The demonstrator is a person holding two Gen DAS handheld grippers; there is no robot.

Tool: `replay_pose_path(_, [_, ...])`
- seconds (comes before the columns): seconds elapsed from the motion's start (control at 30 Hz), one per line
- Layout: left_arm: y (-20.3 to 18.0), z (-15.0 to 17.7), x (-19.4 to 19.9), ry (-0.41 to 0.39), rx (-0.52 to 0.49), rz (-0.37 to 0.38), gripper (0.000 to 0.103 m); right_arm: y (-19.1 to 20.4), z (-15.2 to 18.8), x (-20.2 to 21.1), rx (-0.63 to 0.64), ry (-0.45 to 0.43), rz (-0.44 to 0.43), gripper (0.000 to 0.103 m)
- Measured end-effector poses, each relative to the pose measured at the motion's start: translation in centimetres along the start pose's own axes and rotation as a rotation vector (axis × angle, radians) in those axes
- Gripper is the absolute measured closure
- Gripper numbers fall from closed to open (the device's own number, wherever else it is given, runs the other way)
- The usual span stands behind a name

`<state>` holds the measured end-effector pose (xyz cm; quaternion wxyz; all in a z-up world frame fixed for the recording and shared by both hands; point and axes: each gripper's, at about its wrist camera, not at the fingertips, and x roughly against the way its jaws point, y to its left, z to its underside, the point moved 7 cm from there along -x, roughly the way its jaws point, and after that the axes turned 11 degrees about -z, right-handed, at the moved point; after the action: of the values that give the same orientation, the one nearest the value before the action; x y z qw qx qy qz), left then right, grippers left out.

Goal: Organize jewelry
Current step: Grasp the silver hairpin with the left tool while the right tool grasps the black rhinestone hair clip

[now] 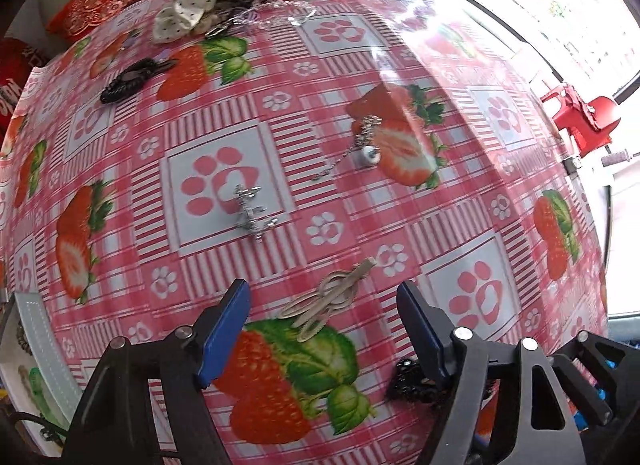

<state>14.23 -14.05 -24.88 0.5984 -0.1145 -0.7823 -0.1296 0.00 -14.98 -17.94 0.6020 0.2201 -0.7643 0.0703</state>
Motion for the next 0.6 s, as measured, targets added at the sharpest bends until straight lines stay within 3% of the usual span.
replay_pose_path(0.07, [-0.5, -0.2, 0.1, -0.003, -0.01, -0.006, 0.027, 0.1, 0.1, -0.1, -0.002, -0.001, -0.005, 0.058])
replay_pose_path(0.13, [-1.1, -0.4, 0.3, -0.012, -0.02, -0.012, 0.036, 0.2, 0.0, -0.1, -0.004, 0.0, -0.007, 0.058])
replay_pose_path(0.23, [-1.9, -0.8, 0.7, -0.019, -0.029, -0.023, 0.056, 0.3, -0.3, -0.1, -0.003, 0.0, -0.004, 0.059])
replay_pose_path(0.27, [-1.9, -0.8, 0.8, -0.019, -0.026, -0.019, 0.066, -0.1, -0.4, 0.1, -0.004, 0.0, -0.004, 0.059])
replay_pose_path(0.3, [-1.8, -0.9, 0.9, -0.014, -0.018, -0.011, 0.072, -0.2, -0.4, 0.1, -0.006, -0.001, -0.005, 0.06])
replay_pose_path(0.33, [-1.6, -1.0, 0.9, -0.012, -0.011, -0.005, 0.076, -0.2, -0.4, 0.2, -0.01, -0.002, -0.006, 0.066])
replay_pose_path(0.4, [-1.5, -1.0, 1.0, -0.009, 0.003, 0.011, 0.084, -0.4, -0.7, 0.3, -0.015, -0.004, -0.009, 0.066])
replay_pose_path(0.6, [-0.2, 0.4, 1.9, -0.006, 0.052, 0.039, 0.086, -0.7, -1.1, 0.9, -0.041, -0.014, -0.031, 0.066])
